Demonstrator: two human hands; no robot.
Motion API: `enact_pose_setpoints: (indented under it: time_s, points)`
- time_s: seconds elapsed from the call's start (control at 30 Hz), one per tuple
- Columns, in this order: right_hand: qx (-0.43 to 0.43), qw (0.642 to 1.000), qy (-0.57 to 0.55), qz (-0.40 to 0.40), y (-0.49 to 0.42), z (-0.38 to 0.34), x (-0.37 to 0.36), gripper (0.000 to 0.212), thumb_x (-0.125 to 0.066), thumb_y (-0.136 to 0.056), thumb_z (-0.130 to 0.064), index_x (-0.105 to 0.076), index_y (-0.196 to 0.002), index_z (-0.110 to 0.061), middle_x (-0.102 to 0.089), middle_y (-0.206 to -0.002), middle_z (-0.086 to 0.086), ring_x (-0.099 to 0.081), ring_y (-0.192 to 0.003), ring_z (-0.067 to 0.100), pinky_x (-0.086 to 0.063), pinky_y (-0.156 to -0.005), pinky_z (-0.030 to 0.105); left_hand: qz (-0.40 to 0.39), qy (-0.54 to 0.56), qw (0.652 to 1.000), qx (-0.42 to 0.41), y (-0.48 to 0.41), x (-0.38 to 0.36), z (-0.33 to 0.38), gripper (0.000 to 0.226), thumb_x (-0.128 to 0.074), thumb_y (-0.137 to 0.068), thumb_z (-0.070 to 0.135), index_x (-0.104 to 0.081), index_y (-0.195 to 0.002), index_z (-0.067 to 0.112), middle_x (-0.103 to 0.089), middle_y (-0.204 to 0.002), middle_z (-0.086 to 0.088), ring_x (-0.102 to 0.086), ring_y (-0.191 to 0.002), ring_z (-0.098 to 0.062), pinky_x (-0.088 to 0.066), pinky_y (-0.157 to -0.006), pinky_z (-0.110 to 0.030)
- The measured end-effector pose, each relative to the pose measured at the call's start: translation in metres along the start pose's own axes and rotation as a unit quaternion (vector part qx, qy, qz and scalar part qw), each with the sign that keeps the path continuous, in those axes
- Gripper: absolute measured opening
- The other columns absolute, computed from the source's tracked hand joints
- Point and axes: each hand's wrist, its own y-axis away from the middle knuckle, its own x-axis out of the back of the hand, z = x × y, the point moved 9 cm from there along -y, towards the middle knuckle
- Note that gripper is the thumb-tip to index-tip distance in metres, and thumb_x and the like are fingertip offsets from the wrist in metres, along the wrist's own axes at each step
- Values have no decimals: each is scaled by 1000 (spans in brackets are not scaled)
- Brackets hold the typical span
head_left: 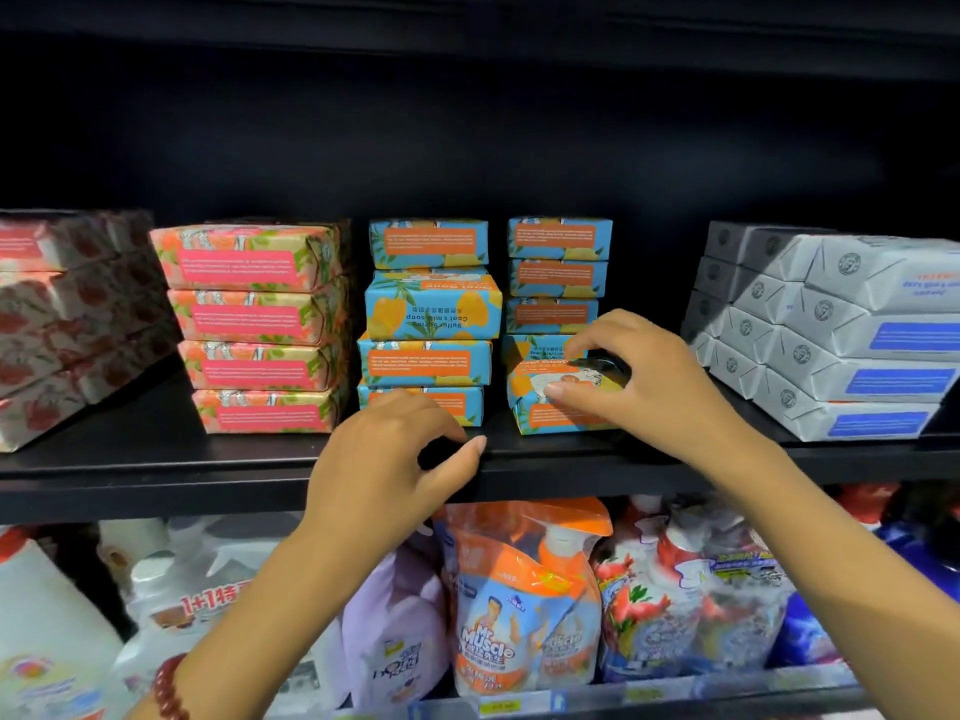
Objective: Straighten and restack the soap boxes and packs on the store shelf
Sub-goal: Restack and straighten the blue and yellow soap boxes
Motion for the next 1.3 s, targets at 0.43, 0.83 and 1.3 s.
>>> enact_pose_setpoints:
  time_s: [0.43, 0.83, 1.3]
  points:
    - [19, 1000, 12, 20, 20, -3, -3, 74, -86, -58, -34, -52, -121, -14, -44, -112, -8, -40, -108, 9, -26, -87, 1, -10, 16, 999, 30, 3, -1, -4, 42, -53, -81, 58, -71, -74, 21, -66, -75, 12, -58, -77, -10, -46, -65, -29]
    - [122, 976, -25, 180, 44, -68, -5, 57, -77, -72, -31, -51, -118, -9, -45, -117, -1, -33, -111, 9, -25, -98, 13, 43, 391, 906, 156, -6, 0, -9, 32, -77, -65, 40, -71, -93, 25, -75, -87, 4, -70, -84, -18, -57, -77, -35]
    - [67, 968, -208, 119, 22, -67, 21, 44, -81, -68, -26, -59, -106, -21, -59, -105, -14, -57, -100, 3, -44, -79, 10, 110, 461, 878, 64, -9, 23, 3, 36, -73, -77, 16, -60, -111, 18, -69, -106, 12, -65, -101, -6, -50, -80, -17]
